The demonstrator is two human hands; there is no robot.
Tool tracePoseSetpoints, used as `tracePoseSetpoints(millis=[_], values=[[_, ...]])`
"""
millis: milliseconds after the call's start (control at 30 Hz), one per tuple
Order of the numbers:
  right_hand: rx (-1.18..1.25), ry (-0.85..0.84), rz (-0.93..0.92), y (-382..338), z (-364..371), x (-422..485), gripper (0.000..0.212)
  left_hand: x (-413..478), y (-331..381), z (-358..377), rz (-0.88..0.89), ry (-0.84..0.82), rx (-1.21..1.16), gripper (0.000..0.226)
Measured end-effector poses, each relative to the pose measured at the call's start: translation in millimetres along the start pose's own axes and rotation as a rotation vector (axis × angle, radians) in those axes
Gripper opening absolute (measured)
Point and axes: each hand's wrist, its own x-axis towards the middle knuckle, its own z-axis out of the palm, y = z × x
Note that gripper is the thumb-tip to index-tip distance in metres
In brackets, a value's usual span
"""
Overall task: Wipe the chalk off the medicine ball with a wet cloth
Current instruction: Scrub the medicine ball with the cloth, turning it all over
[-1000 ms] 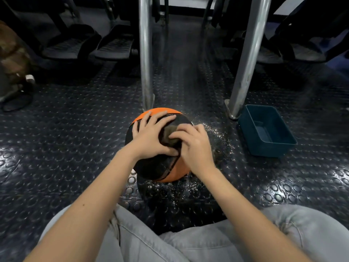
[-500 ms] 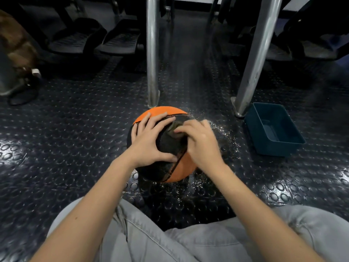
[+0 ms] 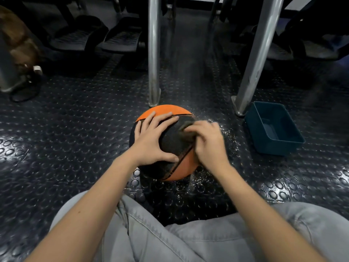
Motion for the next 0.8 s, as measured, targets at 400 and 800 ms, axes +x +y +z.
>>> tracePoseSetpoints(millis=[400, 800], values=[[0.037, -0.021, -0.160, -31.7, 11.4, -19.4, 0.032, -2.6, -3.9, 2.7, -0.082, 0.087, -0.028, 0.103], [0.157, 0.090, 0.199, -12.3, 8.1, -3.0, 0.039, 5.1, 1.4, 6.3, -0.094, 0.086, -0.016, 0.104]])
